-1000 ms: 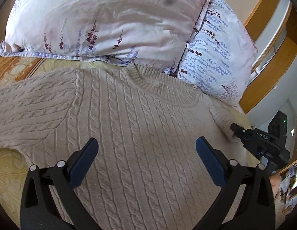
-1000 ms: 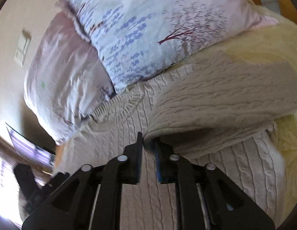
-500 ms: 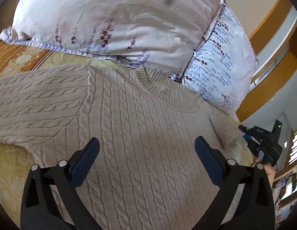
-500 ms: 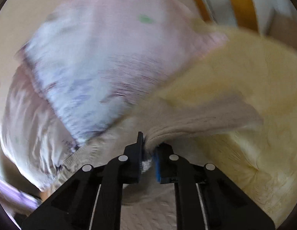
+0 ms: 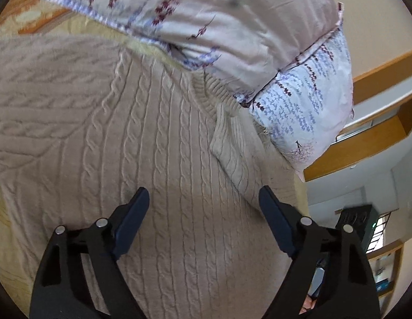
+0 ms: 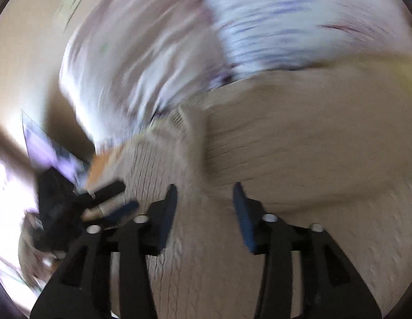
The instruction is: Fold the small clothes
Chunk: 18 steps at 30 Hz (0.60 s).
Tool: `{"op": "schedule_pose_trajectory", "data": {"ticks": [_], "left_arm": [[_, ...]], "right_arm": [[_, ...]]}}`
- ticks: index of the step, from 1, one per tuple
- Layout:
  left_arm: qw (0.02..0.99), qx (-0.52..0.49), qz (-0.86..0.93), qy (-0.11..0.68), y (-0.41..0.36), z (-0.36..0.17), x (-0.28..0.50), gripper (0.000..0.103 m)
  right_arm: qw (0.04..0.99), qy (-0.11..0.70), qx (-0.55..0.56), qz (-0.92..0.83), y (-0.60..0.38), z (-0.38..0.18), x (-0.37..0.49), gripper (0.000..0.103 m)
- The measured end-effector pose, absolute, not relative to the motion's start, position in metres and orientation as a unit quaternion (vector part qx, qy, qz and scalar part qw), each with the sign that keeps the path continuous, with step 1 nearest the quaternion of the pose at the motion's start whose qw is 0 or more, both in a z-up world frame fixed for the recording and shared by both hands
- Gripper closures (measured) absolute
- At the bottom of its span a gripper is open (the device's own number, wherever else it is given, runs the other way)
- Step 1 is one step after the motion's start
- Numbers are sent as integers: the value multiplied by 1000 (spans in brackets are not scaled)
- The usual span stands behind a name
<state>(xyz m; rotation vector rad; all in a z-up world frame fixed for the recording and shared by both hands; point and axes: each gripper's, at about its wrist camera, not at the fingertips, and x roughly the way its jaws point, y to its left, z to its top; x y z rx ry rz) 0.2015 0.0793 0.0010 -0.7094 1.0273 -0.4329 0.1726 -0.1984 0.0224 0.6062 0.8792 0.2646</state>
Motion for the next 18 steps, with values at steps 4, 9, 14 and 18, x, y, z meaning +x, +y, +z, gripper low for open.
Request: {"op": "schedule_pose_trajectory", "data": {"ticks": [4,9,14,18], "left_arm": [[782,-341,-203,480,73,-1,208,20],[783,-337,-205,482,68,0,207,20],[774,-346,-208,487,76,-1,198,19],[766,-370,-210,483,89,-3,195,18]], "right_arm": [[881,331,330,73,-247,34,131,54],[863,375,318,116,-222,36,167,54],[819,456,312,154,-178,10,224,54],[799,483,271,235,-128,0,223,54]]}}
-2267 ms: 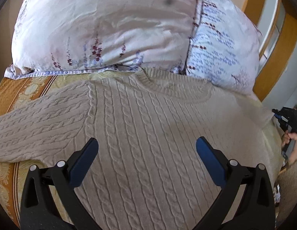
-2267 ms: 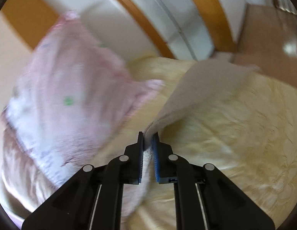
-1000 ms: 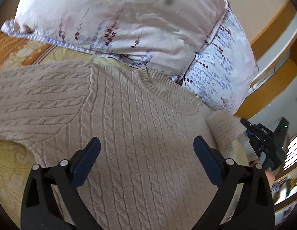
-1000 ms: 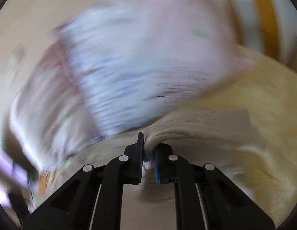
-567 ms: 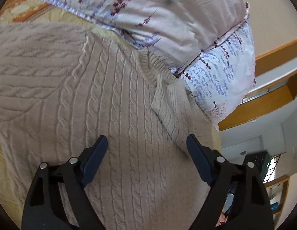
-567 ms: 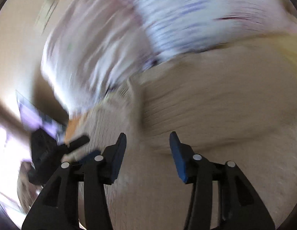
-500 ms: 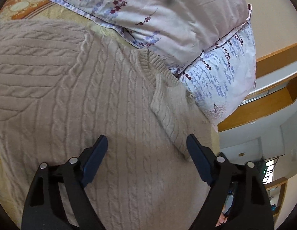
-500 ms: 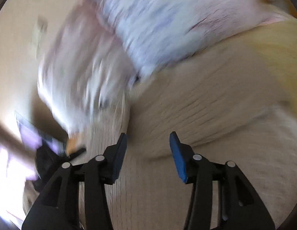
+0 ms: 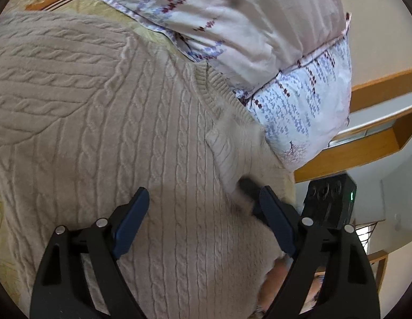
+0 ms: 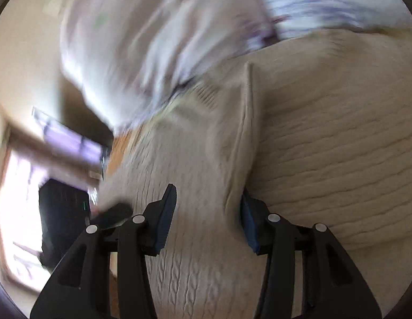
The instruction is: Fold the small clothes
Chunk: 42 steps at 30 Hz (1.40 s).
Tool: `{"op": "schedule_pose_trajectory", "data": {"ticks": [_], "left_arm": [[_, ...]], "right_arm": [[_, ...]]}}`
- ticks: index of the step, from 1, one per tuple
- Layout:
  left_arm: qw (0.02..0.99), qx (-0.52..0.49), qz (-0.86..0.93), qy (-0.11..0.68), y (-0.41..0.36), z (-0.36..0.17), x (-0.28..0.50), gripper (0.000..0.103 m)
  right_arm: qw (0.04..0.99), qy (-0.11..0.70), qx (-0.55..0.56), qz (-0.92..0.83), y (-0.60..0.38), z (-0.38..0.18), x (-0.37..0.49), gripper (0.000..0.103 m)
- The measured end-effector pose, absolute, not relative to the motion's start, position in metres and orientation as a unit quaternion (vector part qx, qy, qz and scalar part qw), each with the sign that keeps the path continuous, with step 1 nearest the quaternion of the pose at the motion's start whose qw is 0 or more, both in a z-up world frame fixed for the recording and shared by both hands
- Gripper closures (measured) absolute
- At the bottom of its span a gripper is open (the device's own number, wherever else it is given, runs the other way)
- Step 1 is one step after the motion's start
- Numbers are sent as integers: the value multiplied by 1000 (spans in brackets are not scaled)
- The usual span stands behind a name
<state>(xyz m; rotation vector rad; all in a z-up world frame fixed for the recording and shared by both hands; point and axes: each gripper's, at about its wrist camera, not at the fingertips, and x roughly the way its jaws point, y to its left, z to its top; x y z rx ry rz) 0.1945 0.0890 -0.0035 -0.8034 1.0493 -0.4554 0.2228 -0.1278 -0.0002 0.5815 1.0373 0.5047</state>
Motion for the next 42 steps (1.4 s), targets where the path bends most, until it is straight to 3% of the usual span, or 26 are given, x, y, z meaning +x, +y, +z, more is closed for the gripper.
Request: {"op": "schedule_pose_trajectory", "data": {"ticks": [3,5,10,17,23,27,28,30,35,40,42], "left_arm": [[762,-379,-211,480,91,-5,195,18],[763,-378,-214,479,90,-5,194,18],[758,-387,-219,476,92,-5,193,18],[761,-386,-211,477,98,-5,198,21],[778,-346,-195,486,90,-7,216,49],[788,-311,-193,495,82,-10,224,86],[790,-302,-193,498,80,-11,227,97],[800,-272,-193,498,73,-10,234,97],[835,-219,-203,462,64,11,251,98],[839,-183,-172,483,58,3,260,97],[836,-186,-169,488,62,1,256,92]], "right_arm": [[823,456,215,262,-113,10,198,53],[822,447,220,275,-114,13,191,48],[818,451,210,288,-103,17,186,47],[825,405,372,129,-221,17,145,47],[778,336,528,-52,-339,-18,97,51],[778,309,544,-56,-350,-23,109,55],[781,307,541,-64,-352,-25,115,67],[779,299,548,-69,-356,-29,123,92],[802,226,541,-117,-350,-20,98,95],[802,278,506,-151,-340,-25,102,95],[808,288,487,-164,-335,-18,102,84]]}}
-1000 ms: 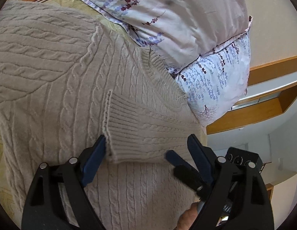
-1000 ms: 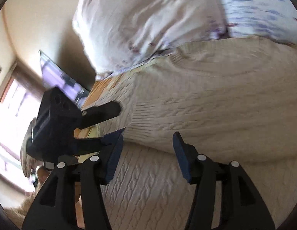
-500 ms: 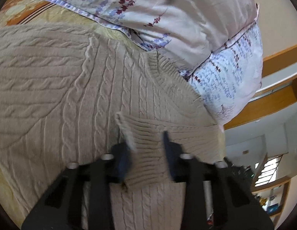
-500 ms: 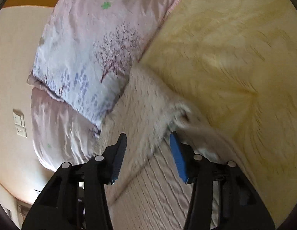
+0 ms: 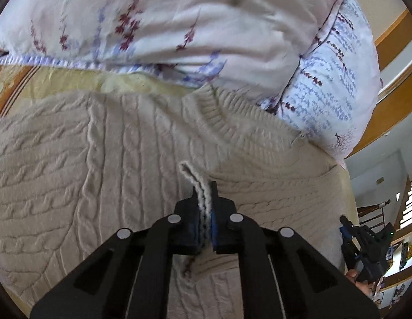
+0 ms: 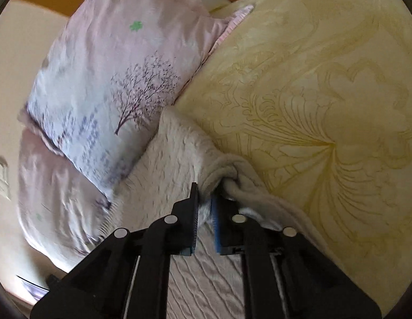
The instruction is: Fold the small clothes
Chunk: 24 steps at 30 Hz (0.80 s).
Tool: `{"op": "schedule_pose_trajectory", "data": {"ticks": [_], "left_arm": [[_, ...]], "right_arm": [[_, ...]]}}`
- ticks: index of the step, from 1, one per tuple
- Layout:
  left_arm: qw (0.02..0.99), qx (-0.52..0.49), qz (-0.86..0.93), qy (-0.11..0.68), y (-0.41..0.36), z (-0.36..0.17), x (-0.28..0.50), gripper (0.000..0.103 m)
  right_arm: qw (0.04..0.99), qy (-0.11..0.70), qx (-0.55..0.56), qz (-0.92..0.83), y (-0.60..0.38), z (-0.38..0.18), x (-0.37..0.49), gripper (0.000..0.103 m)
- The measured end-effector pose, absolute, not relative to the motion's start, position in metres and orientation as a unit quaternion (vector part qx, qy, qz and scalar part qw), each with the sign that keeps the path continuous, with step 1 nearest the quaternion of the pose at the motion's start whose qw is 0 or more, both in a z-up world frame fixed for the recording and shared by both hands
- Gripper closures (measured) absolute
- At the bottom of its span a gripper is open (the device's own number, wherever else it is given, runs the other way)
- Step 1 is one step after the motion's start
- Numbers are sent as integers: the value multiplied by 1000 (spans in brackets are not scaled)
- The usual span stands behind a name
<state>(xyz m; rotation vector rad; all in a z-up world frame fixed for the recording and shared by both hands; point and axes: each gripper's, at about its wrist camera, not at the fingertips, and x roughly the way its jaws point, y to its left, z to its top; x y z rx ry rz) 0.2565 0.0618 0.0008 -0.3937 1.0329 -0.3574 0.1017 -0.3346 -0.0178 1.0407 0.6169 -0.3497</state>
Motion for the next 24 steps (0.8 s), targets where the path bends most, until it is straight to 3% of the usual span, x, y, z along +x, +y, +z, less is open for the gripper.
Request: {"op": "schedule_pose_trajectory", "data": {"ticks": [2,4,5,9,11,17,24], "left_arm": [[836,-192,-161,488,72,5,248,85],[835,-207,-167,482,88,13,233,59],[835,-216,-173,475,100,18,222,55],[847,-258,-150,440,169,33,169,40],[853,-279,-113,426,210,35,144,40],[845,-354,27,400,322,18,81,44],[810,-466,92,343,386,1,77,55]], "right_arm": [[815,288,472,-177,-330,-9,93,56],[830,277,444,-191,-322,3,83,40],[838,273,430,-196,-318,8,79,33],[874,259,381,-156,-293,23,75,30],[885,264,367,-115,-279,25,80,29],[893,299,334,16,-229,18,106,29],[894,310,316,74,-204,14,111,29]]}}
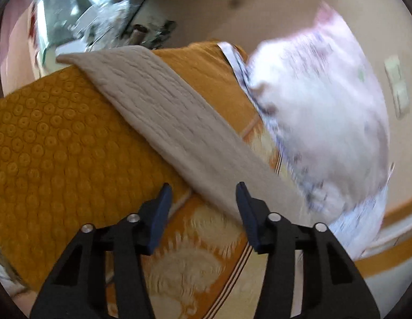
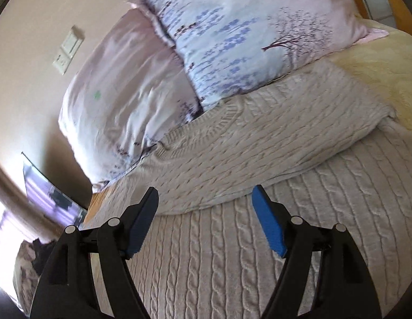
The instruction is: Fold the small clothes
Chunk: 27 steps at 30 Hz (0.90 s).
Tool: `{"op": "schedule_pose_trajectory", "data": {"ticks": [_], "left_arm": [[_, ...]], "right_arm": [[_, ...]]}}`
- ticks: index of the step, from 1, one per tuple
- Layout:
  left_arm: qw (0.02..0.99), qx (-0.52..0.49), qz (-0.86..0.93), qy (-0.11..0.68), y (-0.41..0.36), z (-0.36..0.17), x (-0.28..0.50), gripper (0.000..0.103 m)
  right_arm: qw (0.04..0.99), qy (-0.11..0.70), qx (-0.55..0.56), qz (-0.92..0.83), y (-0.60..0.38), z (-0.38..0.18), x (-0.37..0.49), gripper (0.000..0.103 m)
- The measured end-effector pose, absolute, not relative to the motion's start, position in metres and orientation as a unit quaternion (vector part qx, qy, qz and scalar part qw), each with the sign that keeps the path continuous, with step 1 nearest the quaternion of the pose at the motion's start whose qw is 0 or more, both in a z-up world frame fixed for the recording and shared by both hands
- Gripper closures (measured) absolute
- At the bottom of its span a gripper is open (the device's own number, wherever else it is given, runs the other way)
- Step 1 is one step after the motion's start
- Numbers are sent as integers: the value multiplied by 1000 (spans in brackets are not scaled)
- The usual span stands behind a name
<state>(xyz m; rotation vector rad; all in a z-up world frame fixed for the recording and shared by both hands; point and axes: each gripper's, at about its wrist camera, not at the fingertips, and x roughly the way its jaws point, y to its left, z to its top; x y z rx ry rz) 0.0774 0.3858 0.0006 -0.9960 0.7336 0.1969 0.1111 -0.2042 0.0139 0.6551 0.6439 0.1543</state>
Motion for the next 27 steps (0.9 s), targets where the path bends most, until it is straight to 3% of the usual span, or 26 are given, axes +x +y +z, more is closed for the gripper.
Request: {"op": "schedule_pose_trajectory", "data": {"ticks": [3,6,8,9,18,27], "left_arm": [[799,-496,106,322,402,-3,80,59],[784,-523,114,313,413,-8,84,72],[774,-539,114,312,416,-13,87,93],[768,-549,111,311,419,-16,88,95],[817,-518,33,250,373,48,108,97],[837,-451,-158,266,216,111,176,97]], "right_arm": [[894,307,316,80,-205,13,109,29],[886,317,328,84,-208,8,112,29],[883,318,333,89,-209,7,112,29],[882,318,335,90,-209,6,112,29],[872,317,356,106,-214,5,113,29],[880,312,342,106,-220,22,100,26]]}}
